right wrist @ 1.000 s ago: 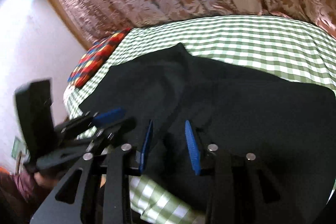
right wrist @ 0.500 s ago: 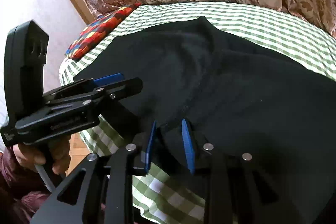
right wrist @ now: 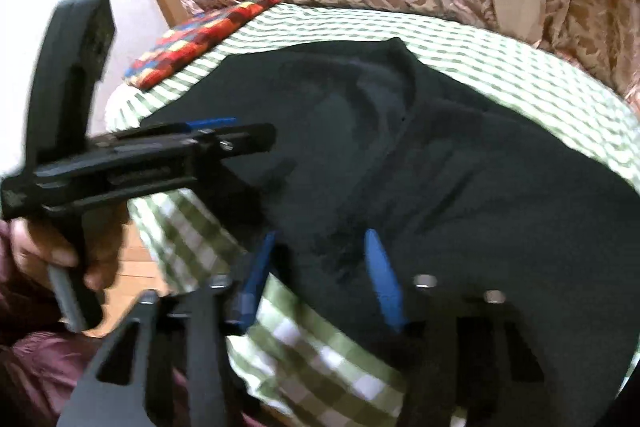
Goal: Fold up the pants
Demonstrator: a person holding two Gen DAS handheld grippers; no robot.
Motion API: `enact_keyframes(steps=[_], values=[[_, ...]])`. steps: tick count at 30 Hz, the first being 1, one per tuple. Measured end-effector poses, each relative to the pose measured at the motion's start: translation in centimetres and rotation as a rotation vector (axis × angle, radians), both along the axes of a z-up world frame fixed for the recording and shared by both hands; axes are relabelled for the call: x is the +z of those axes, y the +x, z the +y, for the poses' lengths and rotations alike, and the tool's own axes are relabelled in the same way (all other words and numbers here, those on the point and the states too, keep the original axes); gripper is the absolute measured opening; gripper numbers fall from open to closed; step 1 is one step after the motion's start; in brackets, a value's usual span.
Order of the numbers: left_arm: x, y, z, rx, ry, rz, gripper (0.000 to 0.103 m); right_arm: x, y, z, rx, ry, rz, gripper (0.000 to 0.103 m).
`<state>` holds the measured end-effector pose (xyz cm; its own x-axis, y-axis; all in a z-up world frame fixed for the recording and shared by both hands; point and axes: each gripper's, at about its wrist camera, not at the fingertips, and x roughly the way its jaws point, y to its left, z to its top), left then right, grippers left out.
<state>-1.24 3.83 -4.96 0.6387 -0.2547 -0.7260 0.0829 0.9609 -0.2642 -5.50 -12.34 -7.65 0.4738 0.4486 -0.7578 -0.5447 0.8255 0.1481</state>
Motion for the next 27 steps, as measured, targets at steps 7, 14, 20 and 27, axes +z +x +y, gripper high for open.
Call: enact_keyframes(steps=[7,14,20,27], values=[[0.3,-0.1,0.3,0.008,-0.001,-0.009,0.052,1.8,0.2,-0.1,-0.015,0.031,-0.048,0.013],[0.5,-0.2,0.7,0.027,0.007,-0.014,0.052,-0.7,0.7,1.1,0.018,-0.003,-0.008,0.016],[0.7,-0.5,1.2,0.049,0.016,-0.015,0.053,0.2,0.5,0.0,0.041,0.096,0.034,0.045],[1.0,-1.0,2.1,0.081,0.025,-0.024,0.06,4.0,0.1,-2.1,0.013,0.242,0.007,0.047]])
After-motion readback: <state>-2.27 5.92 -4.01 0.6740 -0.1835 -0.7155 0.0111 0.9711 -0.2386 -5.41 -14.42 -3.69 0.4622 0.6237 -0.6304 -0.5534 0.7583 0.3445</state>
